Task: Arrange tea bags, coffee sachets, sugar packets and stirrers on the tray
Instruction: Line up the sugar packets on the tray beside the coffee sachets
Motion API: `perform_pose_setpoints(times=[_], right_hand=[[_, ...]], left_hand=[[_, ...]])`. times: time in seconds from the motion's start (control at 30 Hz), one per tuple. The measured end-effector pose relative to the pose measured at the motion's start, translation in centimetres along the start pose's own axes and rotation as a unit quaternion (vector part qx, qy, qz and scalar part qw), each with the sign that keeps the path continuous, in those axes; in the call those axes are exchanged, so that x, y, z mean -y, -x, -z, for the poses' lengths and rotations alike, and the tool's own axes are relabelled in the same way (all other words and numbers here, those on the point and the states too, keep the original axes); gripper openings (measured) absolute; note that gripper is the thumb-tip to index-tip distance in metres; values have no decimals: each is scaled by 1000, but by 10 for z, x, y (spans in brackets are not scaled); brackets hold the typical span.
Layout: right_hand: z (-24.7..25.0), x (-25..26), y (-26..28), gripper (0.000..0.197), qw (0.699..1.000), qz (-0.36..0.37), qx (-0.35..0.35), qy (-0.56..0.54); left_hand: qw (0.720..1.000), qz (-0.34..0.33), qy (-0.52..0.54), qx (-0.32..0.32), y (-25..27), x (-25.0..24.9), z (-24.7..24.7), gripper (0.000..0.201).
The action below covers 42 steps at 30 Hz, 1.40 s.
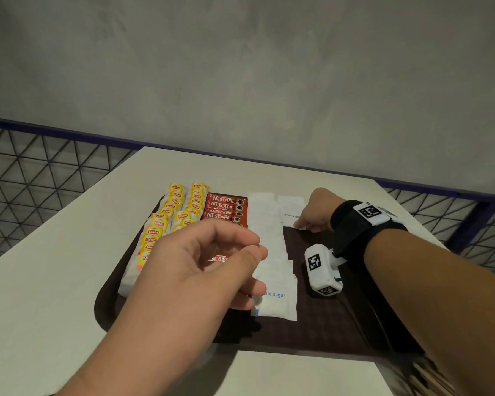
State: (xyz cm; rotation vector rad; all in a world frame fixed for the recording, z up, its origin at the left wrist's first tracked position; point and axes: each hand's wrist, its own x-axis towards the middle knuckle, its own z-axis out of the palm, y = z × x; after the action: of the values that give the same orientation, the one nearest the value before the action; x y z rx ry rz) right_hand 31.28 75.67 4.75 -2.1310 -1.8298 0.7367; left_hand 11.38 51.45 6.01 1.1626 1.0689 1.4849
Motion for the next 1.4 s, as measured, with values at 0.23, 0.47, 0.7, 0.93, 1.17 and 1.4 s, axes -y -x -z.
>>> perform_pose_setpoints(times=[0.23, 0.47, 0.7, 0.93, 1.17, 1.4], right_hand=[[6, 3, 8, 25, 998, 44, -13, 47], [41, 12, 103, 28, 978, 165, -10, 123], [17, -16, 264, 29, 926, 308, 143, 164], [-7, -54, 285, 103, 884, 266, 260, 283], [-20, -58, 285, 58, 896, 299, 220, 243], [-8, -55, 276, 45, 951, 245, 187, 35]], left_hand=[[1000, -1, -10, 9, 2, -2, 0, 7], [995, 4, -73, 74, 10, -10, -3, 13], [994, -3, -92, 67, 14, -15, 0, 10], [993, -2, -105, 46, 12, -15, 3, 11], [992, 0, -111, 62, 14, -14, 0, 6], [989, 22, -120, 84, 16, -13, -2, 7]])
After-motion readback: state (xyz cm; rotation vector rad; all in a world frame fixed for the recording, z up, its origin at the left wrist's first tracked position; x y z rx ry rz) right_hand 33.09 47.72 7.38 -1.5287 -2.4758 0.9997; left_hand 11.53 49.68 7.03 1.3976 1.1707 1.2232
